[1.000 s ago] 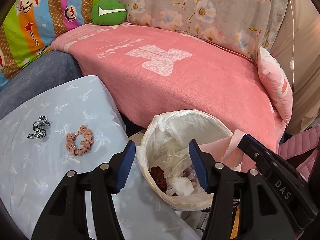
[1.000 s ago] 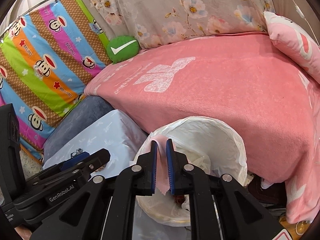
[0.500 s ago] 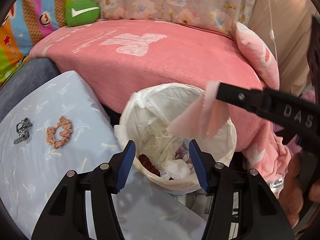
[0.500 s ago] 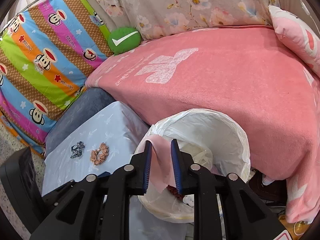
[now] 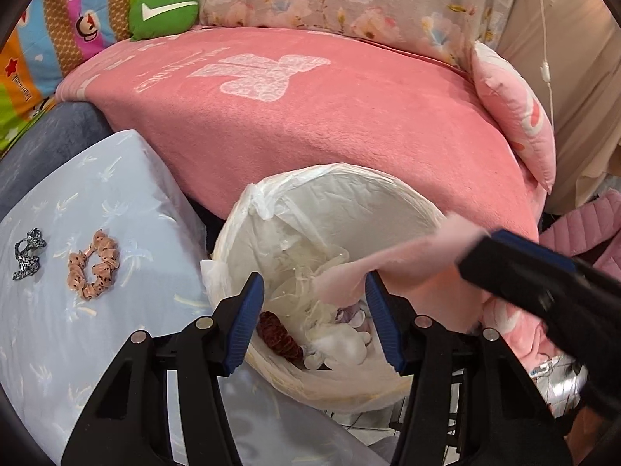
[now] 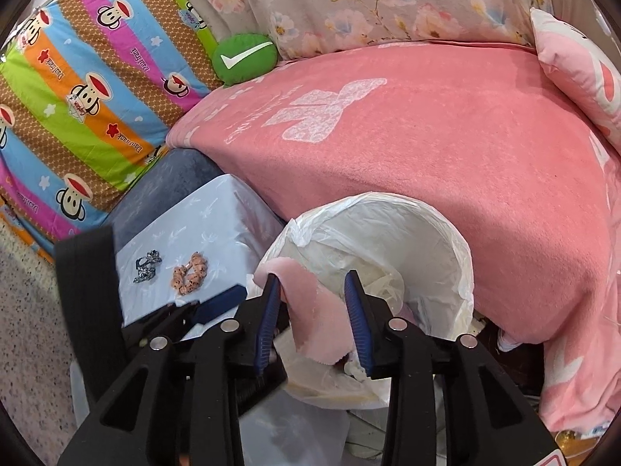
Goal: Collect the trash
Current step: 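Open left gripper to drop the scrunchie while right gripper releases the pink cloth, then move both open grippers back to the leopard-print and tan scrunchies, then grasp the leopard-print scrunchie with left gripper while right gripper grasps tan scrunchie, then carry the leopard-print and tan scrunchies over the bin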
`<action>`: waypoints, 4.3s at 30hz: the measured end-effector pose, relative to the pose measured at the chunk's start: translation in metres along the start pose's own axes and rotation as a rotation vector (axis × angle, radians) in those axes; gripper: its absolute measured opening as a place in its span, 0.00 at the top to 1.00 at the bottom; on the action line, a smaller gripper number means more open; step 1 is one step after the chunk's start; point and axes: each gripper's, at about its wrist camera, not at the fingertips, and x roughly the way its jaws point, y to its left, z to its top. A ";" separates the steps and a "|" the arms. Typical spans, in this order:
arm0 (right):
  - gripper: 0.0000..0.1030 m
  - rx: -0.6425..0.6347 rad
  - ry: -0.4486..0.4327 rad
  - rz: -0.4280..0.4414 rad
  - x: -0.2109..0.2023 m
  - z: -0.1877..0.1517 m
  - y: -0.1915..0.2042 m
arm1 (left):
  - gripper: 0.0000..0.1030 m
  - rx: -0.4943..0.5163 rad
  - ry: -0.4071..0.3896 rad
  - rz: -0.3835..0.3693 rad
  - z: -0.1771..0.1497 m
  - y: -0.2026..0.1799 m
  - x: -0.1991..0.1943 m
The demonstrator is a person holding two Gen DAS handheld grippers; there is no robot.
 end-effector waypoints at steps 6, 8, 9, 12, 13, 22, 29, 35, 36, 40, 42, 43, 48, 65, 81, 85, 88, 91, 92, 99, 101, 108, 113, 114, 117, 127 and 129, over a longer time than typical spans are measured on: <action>0.54 -0.006 -0.007 -0.021 -0.015 -0.011 -0.012 | 0.51 -0.038 0.010 0.035 0.006 0.011 0.002; 0.53 -0.002 -0.002 -0.026 -0.015 -0.012 -0.016 | 0.52 -0.051 0.008 0.036 0.006 0.013 0.000; 0.53 0.002 -0.001 -0.034 -0.013 -0.011 -0.018 | 0.52 -0.052 0.007 0.034 0.006 0.014 -0.002; 0.53 0.022 0.012 -0.052 -0.002 -0.007 -0.027 | 0.51 -0.049 0.002 0.002 0.001 0.015 -0.009; 0.53 0.025 0.020 -0.056 0.004 -0.006 -0.030 | 0.51 -0.032 -0.003 -0.001 -0.004 0.013 -0.013; 0.53 -0.021 0.108 -0.130 0.053 -0.023 -0.028 | 0.51 -0.031 0.013 0.042 -0.029 0.019 -0.020; 0.53 -0.077 0.179 -0.200 0.048 -0.079 -0.028 | 0.51 -0.041 0.017 0.106 -0.045 0.033 -0.027; 0.53 -0.078 0.170 -0.194 0.032 -0.092 -0.027 | 0.50 -0.093 0.012 0.125 -0.056 0.051 -0.037; 0.53 -0.080 0.156 -0.190 0.028 -0.089 -0.025 | 0.50 -0.104 0.009 0.132 -0.057 0.055 -0.039; 0.49 -0.097 0.088 -0.165 0.017 -0.069 -0.008 | 0.48 -0.154 0.001 0.168 -0.062 0.076 -0.046; 0.49 -0.113 0.066 -0.152 0.016 -0.061 0.004 | 0.45 -0.181 -0.007 0.193 -0.064 0.090 -0.051; 0.49 -0.123 0.060 -0.143 0.017 -0.057 0.011 | 0.40 -0.195 -0.015 0.206 -0.064 0.096 -0.053; 0.48 -0.170 0.049 -0.106 0.028 -0.044 0.043 | 0.35 -0.249 -0.036 0.263 -0.065 0.131 -0.064; 0.48 -0.262 0.092 0.032 0.121 -0.024 0.160 | 0.23 -0.386 -0.061 0.400 -0.051 0.257 -0.074; 0.48 -0.289 0.152 0.023 0.216 -0.013 0.208 | 0.24 -0.458 -0.034 0.387 -0.022 0.318 -0.026; 0.48 -0.281 0.170 0.008 0.233 -0.014 0.206 | 0.37 -0.469 -0.022 0.362 -0.018 0.326 -0.015; 0.48 -0.277 0.186 0.000 0.243 -0.018 0.204 | 0.52 -0.480 -0.005 0.335 -0.019 0.330 -0.008; 0.50 -0.275 0.199 -0.007 0.250 -0.023 0.204 | 0.74 -0.480 0.009 0.317 -0.022 0.331 -0.003; 0.51 -0.280 0.189 -0.012 0.250 -0.023 0.204 | 0.80 -0.475 0.005 0.320 -0.022 0.331 -0.004; 0.86 -0.305 0.199 -0.027 0.248 -0.025 0.204 | 0.92 -0.481 -0.001 0.285 -0.024 0.323 -0.012; 0.87 -0.301 0.190 -0.021 0.241 -0.025 0.202 | 0.92 -0.481 -0.007 0.280 -0.023 0.319 -0.015; 0.87 -0.273 0.128 0.010 0.202 -0.012 0.196 | 0.93 -0.449 -0.038 0.262 -0.017 0.291 -0.035; 0.87 -0.248 0.076 0.021 0.170 -0.002 0.185 | 0.93 -0.417 -0.067 0.243 -0.008 0.264 -0.050; 0.87 -0.242 0.063 0.022 0.162 0.000 0.182 | 0.93 -0.409 -0.073 0.238 -0.006 0.259 -0.052; 0.87 -0.230 0.031 0.023 0.141 0.006 0.174 | 0.93 -0.384 -0.093 0.224 0.000 0.240 -0.061; 0.87 -0.175 -0.062 0.004 0.079 0.022 0.126 | 0.93 -0.282 -0.138 0.174 0.019 0.167 -0.077; 0.87 -0.160 -0.074 -0.002 0.070 0.025 0.114 | 0.92 -0.260 -0.141 0.161 0.021 0.150 -0.078</action>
